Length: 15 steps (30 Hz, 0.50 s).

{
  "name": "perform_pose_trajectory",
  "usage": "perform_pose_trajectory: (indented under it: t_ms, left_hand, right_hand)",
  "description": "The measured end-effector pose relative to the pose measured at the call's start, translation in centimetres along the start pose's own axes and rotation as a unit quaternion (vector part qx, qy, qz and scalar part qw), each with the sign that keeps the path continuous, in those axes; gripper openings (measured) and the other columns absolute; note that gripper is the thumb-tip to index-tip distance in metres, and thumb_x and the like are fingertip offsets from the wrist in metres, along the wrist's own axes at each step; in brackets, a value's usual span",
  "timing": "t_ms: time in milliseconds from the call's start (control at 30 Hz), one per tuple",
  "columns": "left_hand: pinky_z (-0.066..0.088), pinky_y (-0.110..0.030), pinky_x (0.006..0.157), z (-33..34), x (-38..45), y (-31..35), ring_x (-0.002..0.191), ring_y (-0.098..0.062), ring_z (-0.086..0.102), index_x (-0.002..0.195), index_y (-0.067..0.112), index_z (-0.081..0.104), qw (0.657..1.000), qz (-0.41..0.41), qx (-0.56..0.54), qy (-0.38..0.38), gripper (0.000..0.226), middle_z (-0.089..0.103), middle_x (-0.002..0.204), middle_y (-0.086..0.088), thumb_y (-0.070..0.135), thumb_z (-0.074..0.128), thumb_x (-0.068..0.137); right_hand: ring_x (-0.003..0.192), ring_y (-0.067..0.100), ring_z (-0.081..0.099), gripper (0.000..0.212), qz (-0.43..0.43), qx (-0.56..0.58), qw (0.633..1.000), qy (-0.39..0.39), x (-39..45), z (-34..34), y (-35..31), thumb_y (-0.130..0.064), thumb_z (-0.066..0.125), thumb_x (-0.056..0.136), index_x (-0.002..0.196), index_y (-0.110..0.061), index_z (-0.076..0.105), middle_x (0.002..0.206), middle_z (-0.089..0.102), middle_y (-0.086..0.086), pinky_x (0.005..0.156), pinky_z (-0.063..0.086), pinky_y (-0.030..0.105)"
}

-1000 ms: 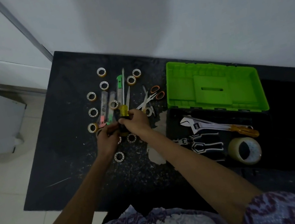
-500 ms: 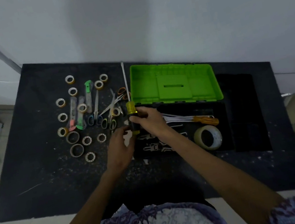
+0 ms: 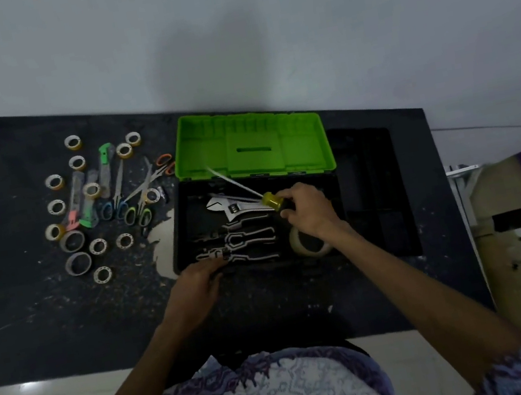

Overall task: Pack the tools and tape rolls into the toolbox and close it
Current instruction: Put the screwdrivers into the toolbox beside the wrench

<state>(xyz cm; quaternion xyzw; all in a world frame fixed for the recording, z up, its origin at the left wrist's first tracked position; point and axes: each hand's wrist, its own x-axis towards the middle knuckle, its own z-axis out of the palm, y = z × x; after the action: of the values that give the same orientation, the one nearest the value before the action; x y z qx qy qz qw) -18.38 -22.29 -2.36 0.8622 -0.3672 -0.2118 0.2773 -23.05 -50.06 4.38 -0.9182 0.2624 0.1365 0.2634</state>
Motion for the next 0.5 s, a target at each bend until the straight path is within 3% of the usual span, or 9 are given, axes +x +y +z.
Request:
perform_pose_trajectory:
  t_ms: [200,333,500]
  left_hand:
    - [0.041,-0.018,0.076,0.2,0.5,1.4,0.085,-0.020,0.067,0.119,0.022,0.068,0.998,-0.059,-0.013,-0.006,0.037,0.069,0.116,-0.001,0.006,0.061,0.087]
    - [0.043,-0.023,0.080,0.8,0.5,1.4,0.088,-0.024,0.066,0.117,0.019,0.069,0.997,-0.076,-0.015,-0.001,0.037,0.070,0.114,-0.006,0.002,0.061,0.085]
    - [0.044,-0.024,0.093,1.0,0.9,1.6,0.107,-0.022,0.064,0.115,0.016,0.070,0.997,-0.079,-0.010,0.008,0.036,0.070,0.114,-0.006,0.001,0.059,0.084]
  right_hand:
    - [0.114,0.032,0.056,0.044,-0.036,-0.122,0.992,-0.010,1.1,-0.7,2.4,-0.009,0.061,0.091,0.133,-0.025,0.060,0.120,0.054,0.009,0.088,0.050,0.041]
    - [0.114,0.031,0.054,0.044,-0.063,-0.185,0.980,-0.024,2.1,-0.5,3.0,-0.003,0.061,0.088,0.128,-0.023,0.062,0.118,0.053,0.010,0.084,0.050,0.042]
    - [0.113,0.031,0.053,0.042,-0.078,-0.198,0.977,-0.025,3.0,0.5,3.3,0.000,0.064,0.085,0.122,-0.020,0.066,0.116,0.054,0.009,0.081,0.049,0.041]
